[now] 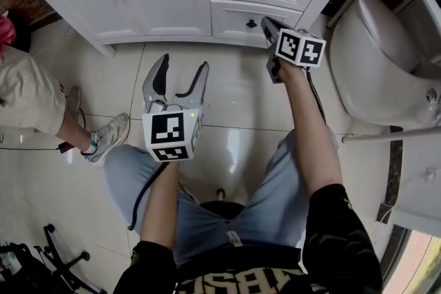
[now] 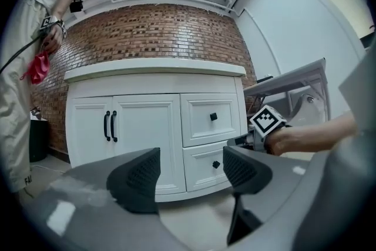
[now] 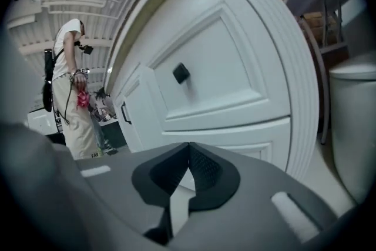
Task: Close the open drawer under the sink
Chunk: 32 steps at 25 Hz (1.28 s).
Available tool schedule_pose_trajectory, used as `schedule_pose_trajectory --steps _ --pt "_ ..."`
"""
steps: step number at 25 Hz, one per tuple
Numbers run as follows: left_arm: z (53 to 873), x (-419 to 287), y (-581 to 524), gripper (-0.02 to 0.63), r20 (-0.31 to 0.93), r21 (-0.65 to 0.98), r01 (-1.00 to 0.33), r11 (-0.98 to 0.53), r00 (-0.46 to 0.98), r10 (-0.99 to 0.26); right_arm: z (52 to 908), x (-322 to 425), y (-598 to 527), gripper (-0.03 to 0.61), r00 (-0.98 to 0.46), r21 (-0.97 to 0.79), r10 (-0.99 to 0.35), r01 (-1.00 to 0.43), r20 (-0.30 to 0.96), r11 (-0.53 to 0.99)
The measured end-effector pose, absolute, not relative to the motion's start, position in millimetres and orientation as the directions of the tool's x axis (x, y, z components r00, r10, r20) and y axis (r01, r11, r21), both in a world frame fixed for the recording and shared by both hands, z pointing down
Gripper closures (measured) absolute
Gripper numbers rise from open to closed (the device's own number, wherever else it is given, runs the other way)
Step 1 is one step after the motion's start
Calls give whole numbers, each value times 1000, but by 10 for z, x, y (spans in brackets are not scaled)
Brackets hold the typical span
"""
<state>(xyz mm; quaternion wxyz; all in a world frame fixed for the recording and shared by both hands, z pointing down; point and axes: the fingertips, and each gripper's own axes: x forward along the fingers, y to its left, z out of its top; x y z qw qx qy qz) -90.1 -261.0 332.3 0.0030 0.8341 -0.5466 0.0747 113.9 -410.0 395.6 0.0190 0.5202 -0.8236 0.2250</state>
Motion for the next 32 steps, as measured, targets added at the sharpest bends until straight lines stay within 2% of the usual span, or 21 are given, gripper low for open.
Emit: schedule_pose_trajectory --steps 4,8,10,14,18,24,28,32 --pt "3248 -858 -2464 276 110 -56 -907 -418 410 -905 3559 1061 -3598 572 -454 -281 -869 -875 195 394" --pt "3194 -679 -2287 278 95 -46 -878 -477 472 -877 2986 1060 -3107 563 -444 -14 -890 -896 103 445" --pt "3170 -566 -2193 291 89 -67 -861 -504 498 -862 2770 1126 -2794 529 -427 47 -903 -902 55 429" --pt "3069 -431 -2033 291 72 -82 -843 -532 527 -847 2626 1233 -2206 394 -377 31 -926 -926 -13 377" --pt "2927 -419 -1899 291 40 -74 -839 -539 537 -843 2717 1240 -1819 377 -341 29 -940 -940 -28 340" --pt "2818 -514 -1736 291 7 -91 -859 -503 505 -863 2773 1489 -1448 199 -183 -18 -982 -983 -53 184" --pt "2803 -604 -1658 291 -18 -100 -889 -447 451 -892 2890 1589 -1285 184 -74 -49 -997 -996 -36 76" --pt "2821 -593 -1625 290 -20 -122 -897 -424 430 -903 2992 1484 -1200 183 -56 13 -998 -998 -11 56"
